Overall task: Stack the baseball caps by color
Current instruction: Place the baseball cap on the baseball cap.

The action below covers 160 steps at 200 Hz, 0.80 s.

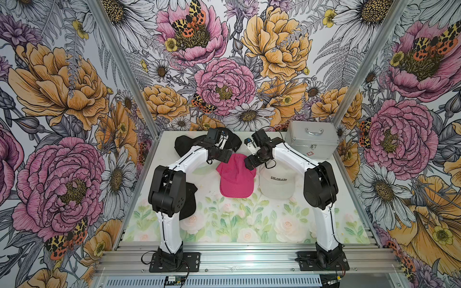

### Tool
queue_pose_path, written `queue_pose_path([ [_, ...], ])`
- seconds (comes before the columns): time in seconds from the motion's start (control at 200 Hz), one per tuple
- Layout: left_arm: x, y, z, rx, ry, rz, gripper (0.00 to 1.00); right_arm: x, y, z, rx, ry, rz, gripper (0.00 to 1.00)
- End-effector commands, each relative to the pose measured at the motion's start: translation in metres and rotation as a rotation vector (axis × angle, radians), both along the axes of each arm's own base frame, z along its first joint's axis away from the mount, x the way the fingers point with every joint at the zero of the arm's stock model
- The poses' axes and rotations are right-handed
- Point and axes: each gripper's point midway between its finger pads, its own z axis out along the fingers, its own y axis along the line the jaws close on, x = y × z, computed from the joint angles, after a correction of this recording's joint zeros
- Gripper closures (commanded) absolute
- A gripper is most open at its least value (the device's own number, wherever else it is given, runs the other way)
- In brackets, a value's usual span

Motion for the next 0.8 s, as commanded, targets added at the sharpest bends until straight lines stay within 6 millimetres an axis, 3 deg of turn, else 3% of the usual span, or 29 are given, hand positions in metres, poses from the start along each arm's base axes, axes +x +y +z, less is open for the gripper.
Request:
queue_pose_path([
  [0.0, -0.005, 0.028, 0.037, -0.004, -0.097, 0.167, 0.01, 0.012, -0.007, 0.052, 0.031, -0.184, -0.104, 0.01],
  [0.075, -0.013, 0.027, 0.052, -0.117, -0.125, 0.213, 0.01, 0.009, -0.002, 0.068, 0.112, -0.217, -0.136, 0.01],
  [0.155, -0.025, 0.011, 0.062, -0.299, -0.101, 0.203, 0.01, 0.006, 0.007, 0.080, 0.169, -0.285, -0.135, 0.01],
  [0.275, -0.050, -0.033, 0.079, -0.493, -0.119, 0.138, 0.01, -0.006, 0.027, 0.089, 0.377, -0.290, -0.160, 0.01],
  [0.35, -0.068, -0.066, 0.085, -0.707, -0.130, 0.073, 0.01, -0.008, 0.035, 0.096, 0.499, -0.258, -0.215, 0.01],
  [0.415, -0.076, -0.076, 0.076, -0.825, -0.087, 0.082, 0.01, -0.009, 0.040, 0.097, 0.597, -0.229, -0.271, 0.01],
  [0.535, -0.077, -0.077, 0.048, -0.850, -0.051, 0.160, 0.01, -0.008, 0.044, 0.095, 0.769, -0.221, -0.348, 0.01],
  [0.795, -0.044, -0.069, 0.013, -0.865, -0.063, 0.252, 0.01, 0.012, 0.054, 0.046, 0.807, -0.109, -0.481, 0.01],
])
